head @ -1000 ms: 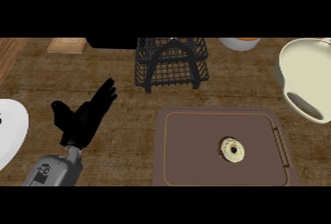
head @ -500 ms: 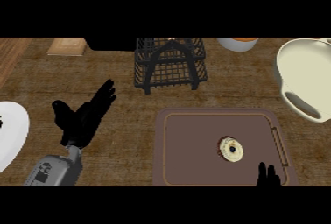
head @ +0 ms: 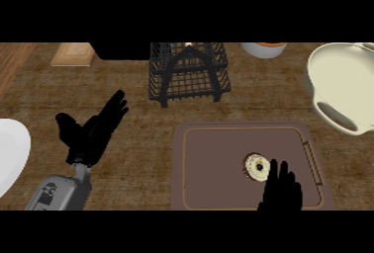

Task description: Pick the cupcake from the tray and place it in the tiered basket

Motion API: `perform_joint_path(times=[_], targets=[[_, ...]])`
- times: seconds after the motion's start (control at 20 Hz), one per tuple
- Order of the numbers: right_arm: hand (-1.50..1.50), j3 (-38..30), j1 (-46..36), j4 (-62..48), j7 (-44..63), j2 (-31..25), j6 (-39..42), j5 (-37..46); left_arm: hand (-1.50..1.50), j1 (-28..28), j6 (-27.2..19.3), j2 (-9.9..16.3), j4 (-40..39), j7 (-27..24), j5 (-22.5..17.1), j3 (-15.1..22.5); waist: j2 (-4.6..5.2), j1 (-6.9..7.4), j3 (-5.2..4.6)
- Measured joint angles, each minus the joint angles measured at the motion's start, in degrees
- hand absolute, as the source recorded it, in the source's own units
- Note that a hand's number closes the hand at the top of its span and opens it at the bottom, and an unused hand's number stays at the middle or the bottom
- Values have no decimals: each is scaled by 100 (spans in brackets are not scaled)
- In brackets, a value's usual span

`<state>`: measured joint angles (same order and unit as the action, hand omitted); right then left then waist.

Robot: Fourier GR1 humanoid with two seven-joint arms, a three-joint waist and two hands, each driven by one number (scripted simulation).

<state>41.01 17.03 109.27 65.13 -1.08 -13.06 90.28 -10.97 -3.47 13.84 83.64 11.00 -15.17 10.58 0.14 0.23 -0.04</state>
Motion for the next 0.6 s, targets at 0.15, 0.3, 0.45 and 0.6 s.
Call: perform_joint_path(times=[0.15,0.3,0.45,0.6], targets=[[-150,-54,-190,-223,71,31,-28,-5,0,61,-26,-84,8,-13,63,22,-6,-11,2],[-150,-145,-290,-428,48,48,-123,-23,0,130,-10,-138,-65,-111,134,14,-9,-22,3],[-150,-192,-355,-513,32,57,-196,-59,0,196,3,-170,38,-85,181,24,-14,-24,4],[-150,-390,-241,-557,-158,68,-366,-146,0,143,47,-163,28,-6,194,-47,-15,-36,4]])
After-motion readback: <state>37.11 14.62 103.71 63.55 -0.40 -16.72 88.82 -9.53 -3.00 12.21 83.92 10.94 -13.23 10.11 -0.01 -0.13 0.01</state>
